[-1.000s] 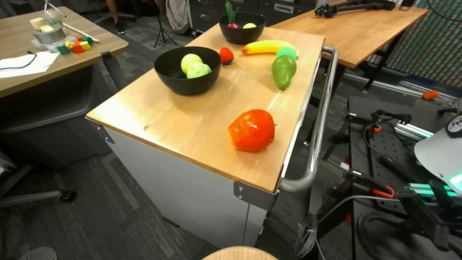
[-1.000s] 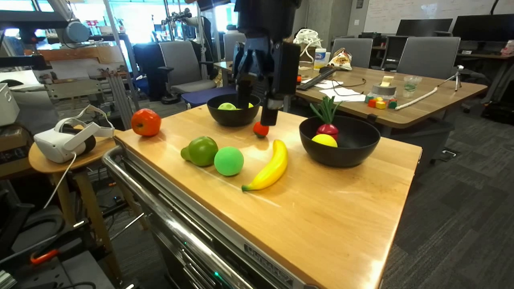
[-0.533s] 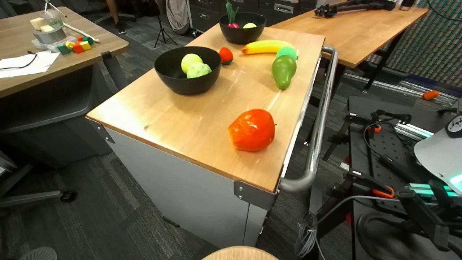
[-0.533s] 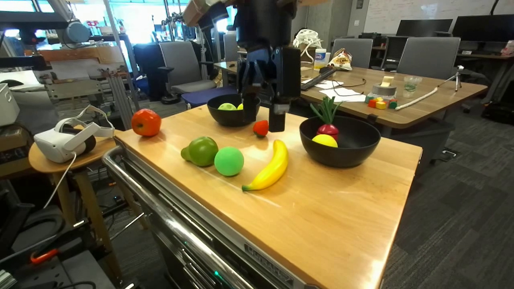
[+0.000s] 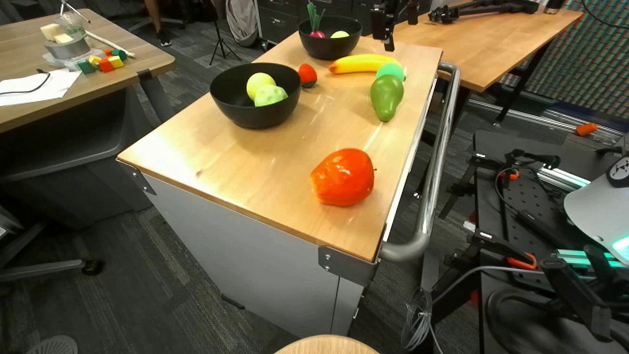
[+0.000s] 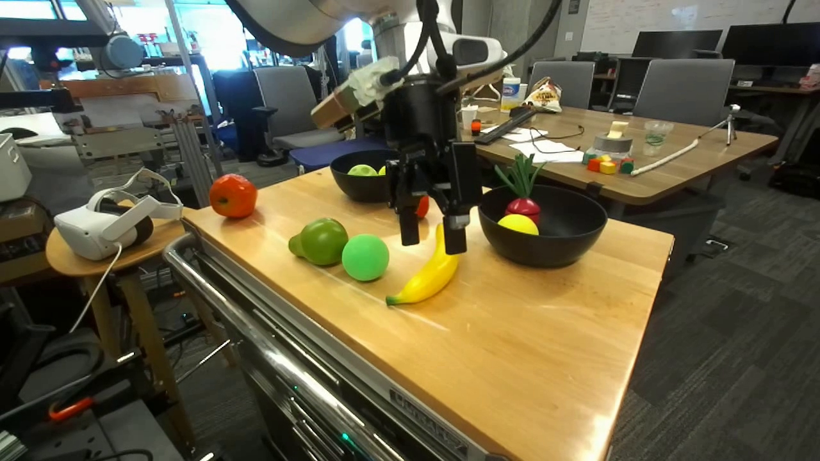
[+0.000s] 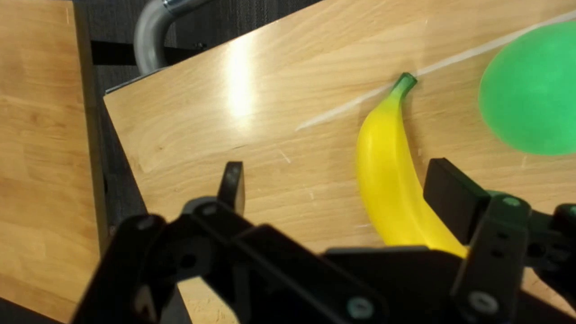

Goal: Put the fruits and vegetables in the black bowls

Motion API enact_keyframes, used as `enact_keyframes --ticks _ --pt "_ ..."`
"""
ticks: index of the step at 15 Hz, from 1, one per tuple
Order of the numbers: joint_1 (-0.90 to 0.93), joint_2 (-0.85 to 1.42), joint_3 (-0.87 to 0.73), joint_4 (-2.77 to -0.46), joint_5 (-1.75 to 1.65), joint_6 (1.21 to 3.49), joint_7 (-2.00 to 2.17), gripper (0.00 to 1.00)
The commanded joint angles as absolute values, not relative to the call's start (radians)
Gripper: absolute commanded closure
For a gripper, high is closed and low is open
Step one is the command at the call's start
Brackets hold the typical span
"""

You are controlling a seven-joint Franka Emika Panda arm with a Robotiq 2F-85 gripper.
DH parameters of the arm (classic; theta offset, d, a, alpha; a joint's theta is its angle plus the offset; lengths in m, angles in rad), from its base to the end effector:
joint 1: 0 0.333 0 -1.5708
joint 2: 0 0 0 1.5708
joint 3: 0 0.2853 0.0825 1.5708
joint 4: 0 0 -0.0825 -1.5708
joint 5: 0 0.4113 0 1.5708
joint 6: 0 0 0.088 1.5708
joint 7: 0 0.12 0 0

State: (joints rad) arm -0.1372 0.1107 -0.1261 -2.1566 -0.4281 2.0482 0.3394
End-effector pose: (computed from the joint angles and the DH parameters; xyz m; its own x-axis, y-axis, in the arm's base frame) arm 0.5196 -0.1689 0.2760 0.9180 -0.3759 -0.1263 -0.3008 -0.8676 0.3959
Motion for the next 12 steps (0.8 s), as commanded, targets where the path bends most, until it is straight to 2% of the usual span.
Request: enact_keyframes --ticks 1,5,6,7,12 --pt "-0.131 0.181 -0.143 -2.106 -0.428 2.08 0.332 0.0" --pt "-0.131 0.263 -0.152 -2.071 -0.411 2.105 0.306 0.0" --pt "-0.131 0.283 -0.153 -2.059 -0.406 2.105 0.299 0.03" --pt "-0.131 0.299 -0.154 -2.05 -0.398 2.104 0.291 0.1" --pt "-0.134 0.346 -0.154 -2.024 -0.338 2.092 0.237 0.56"
